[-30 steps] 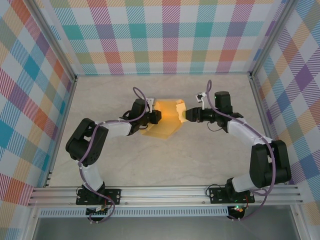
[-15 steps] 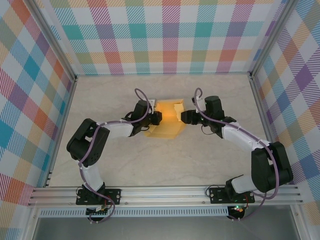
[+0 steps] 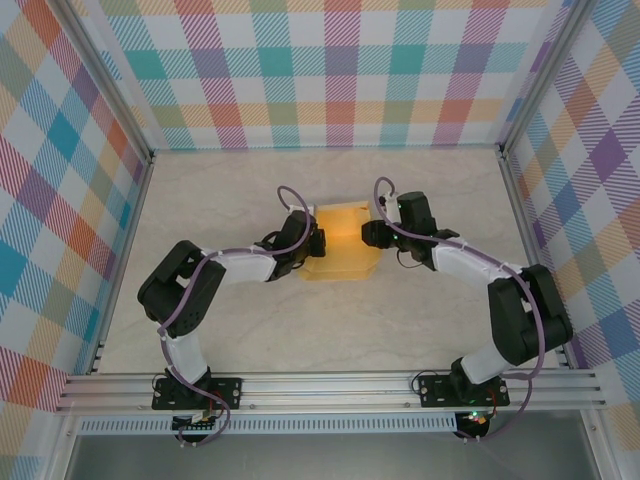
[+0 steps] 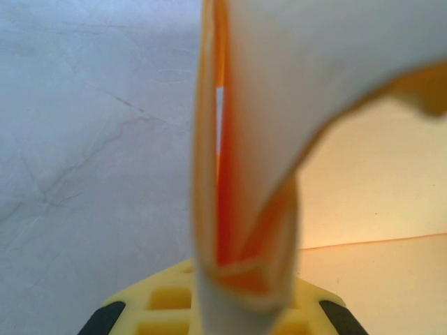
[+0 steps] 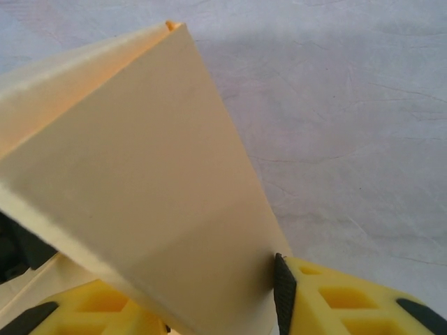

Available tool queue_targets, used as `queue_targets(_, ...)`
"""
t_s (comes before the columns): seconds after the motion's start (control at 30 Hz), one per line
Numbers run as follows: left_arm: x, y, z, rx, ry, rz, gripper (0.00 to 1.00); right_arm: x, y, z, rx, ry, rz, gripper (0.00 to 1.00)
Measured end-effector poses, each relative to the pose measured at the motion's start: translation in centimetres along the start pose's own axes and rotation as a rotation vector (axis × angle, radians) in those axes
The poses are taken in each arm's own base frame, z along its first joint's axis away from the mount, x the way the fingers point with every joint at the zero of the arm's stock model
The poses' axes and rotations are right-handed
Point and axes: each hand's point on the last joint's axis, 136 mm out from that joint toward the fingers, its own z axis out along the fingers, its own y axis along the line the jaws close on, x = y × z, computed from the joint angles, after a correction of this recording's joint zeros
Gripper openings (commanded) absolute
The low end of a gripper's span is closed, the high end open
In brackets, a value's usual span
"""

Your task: Fold the paper box

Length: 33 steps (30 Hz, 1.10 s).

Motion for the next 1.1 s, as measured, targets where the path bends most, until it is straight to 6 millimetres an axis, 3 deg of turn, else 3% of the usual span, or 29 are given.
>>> queue_targets(0.37, 0.7, -0.6, -0.4, -0.063, 0.019, -0.08, 0.26, 0.1, -1.9, 1.2, 0.121, -0.002, -0.004, 0.29)
queue_targets(0.43, 0.7, -1.0, -0.4, -0.058, 0.018, -0.09, 0.35, 0.1, -2.2, 1.2, 0.137, -0.004, -0.004, 0.28)
queue_targets(0.6, 0.8, -1.3, -0.5, -0.047, 0.022, -0.114, 0.44, 0.3, -2.9, 1.4, 0.175, 0.0, -0.008, 0.24)
queue_targets(0.67, 0.5, -1.6, -0.8, -0.037, 0.017, -0.123, 0.56, 0.5, -3.3, 1.5, 0.19, 0.009, -0.012, 0.23)
queue_targets(0.73, -0.1, -1.9, -1.5, -0.024, 0.004, -0.133, 0.74, 0.5, -3.5, 1.6, 0.202, 0.016, -0.023, 0.22)
queue_targets(0.8, -0.8, -2.1, -2.4, -0.01, -0.015, -0.143, 0.85, 0.3, -3.6, 1.8, 0.208, 0.021, -0.03, 0.21)
queue_targets(0.83, -1.1, -2.2, -2.9, -0.003, -0.022, -0.145, 1.0, 0.3, -3.6, 1.9, 0.21, 0.024, -0.033, 0.21)
queue_targets(1.1, -2.9, -1.8, -8.7, 0.035, -0.103, -0.156, 1.0, 0.8, -3.7, 2.1, 0.196, 0.066, -0.079, 0.21)
